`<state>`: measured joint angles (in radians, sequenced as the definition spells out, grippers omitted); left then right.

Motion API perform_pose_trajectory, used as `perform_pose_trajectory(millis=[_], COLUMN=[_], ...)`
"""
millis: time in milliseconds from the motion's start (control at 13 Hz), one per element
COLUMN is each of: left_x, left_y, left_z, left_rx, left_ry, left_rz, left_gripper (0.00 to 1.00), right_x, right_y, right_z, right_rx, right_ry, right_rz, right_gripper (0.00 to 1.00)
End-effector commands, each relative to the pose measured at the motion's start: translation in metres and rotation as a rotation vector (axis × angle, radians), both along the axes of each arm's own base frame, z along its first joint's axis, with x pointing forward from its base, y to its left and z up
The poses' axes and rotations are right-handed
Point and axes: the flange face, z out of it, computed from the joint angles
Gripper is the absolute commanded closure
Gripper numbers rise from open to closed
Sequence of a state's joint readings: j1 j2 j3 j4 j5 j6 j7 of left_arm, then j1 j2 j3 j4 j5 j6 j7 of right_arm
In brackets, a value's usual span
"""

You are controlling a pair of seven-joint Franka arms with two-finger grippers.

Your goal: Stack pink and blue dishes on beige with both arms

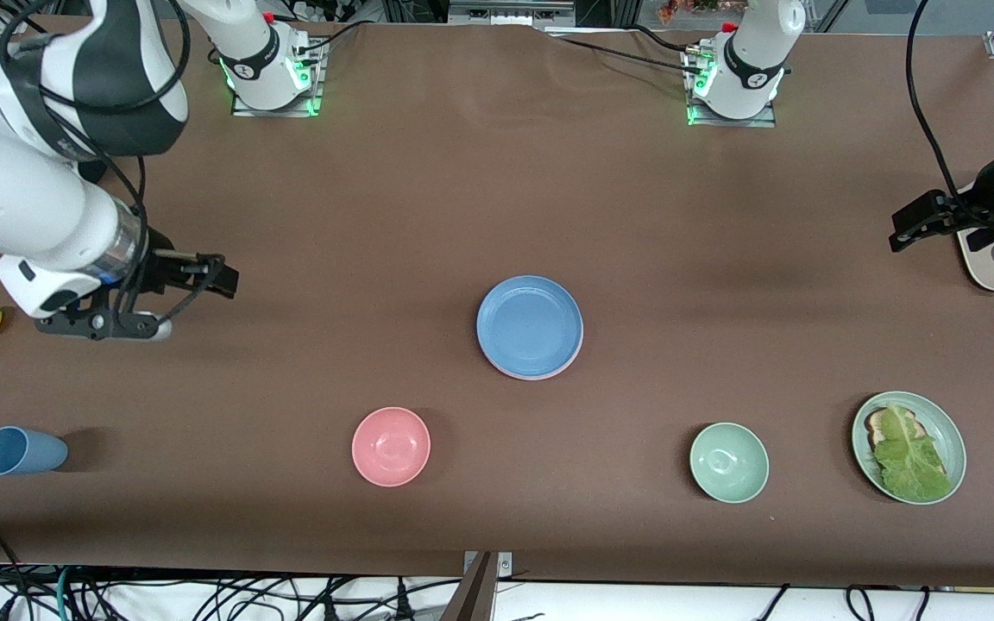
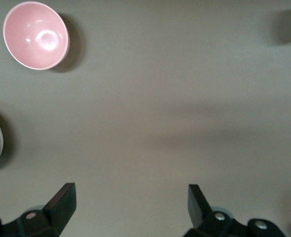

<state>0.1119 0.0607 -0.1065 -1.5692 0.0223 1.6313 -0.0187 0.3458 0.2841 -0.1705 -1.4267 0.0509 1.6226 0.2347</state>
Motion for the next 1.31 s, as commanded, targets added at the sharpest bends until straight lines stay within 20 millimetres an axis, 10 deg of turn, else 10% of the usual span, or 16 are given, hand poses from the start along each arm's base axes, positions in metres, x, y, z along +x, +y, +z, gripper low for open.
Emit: perform_pose_trajectory(millis=[0, 1231], left_x=[0.003, 0.004], left_y=[-0.002, 0.001], left_z=[0.002, 0.003], left_rx=[0.013, 0.007], left_ry=[-0.007, -0.021], left_rz=[-0.022, -0.017], left_gripper=[0.0, 0.0], right_x=[-0.044, -0.05], right_y=[-0.038, -0.061], right_z=[0.014, 0.057], right_rx=[0.052, 0.011], right_ry=[-0.007, 0.003], right_rz=[0.01, 0.09], right_gripper=[0.0, 0.0])
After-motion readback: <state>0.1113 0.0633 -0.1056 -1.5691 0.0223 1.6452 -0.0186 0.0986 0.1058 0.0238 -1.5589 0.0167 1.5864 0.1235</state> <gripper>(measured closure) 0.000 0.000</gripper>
